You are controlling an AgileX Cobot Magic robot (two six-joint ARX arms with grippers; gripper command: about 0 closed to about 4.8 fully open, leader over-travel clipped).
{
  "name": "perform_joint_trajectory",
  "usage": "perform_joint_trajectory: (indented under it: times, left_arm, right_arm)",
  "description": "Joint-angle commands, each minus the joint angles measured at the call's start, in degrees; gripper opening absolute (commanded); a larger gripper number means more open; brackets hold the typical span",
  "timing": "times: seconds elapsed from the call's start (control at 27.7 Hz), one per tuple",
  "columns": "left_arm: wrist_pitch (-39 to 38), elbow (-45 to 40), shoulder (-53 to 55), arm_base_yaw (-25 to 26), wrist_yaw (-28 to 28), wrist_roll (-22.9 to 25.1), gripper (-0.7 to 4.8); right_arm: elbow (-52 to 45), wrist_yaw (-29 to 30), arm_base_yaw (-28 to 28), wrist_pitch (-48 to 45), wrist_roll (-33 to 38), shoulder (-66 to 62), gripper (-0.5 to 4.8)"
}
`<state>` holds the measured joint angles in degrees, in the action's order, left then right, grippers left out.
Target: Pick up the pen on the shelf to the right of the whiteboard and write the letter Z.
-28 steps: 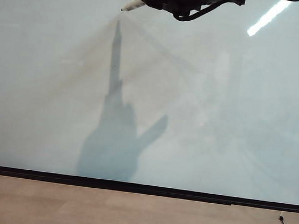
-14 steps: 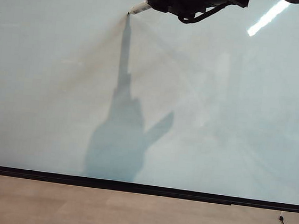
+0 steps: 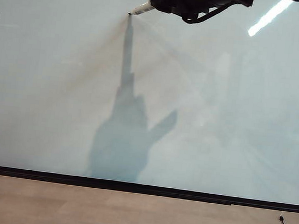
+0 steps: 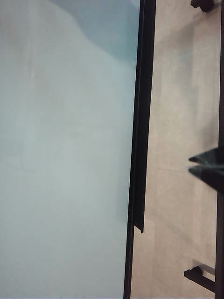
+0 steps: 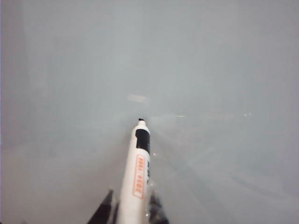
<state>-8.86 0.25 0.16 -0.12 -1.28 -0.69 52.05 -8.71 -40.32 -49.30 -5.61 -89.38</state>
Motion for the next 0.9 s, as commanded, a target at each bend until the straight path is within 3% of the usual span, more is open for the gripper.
perform_joint_trajectory:
  times: [0.04, 0.51, 0.9]
  left_arm:
    - [0.31, 0.13, 0.02, 0.00, -0.02, 0.24, -0.04]
    - [0.31, 0.13, 0.02, 0.00, -0.04, 0.24, -0.04]
    - [0.28, 0.13, 0.02, 0.00, -0.02, 0.22, -0.04]
  right_arm:
    - [0.28, -3.30, 1.03, -0.04, -0.17, 0.90, -0.09]
    - [-0.07, -4.04, 2.38, 3.65, -0.22, 3.28, -0.09]
    - [-6.21, -3.21, 5.62, 3.72, -0.17, 9.66, -0.09]
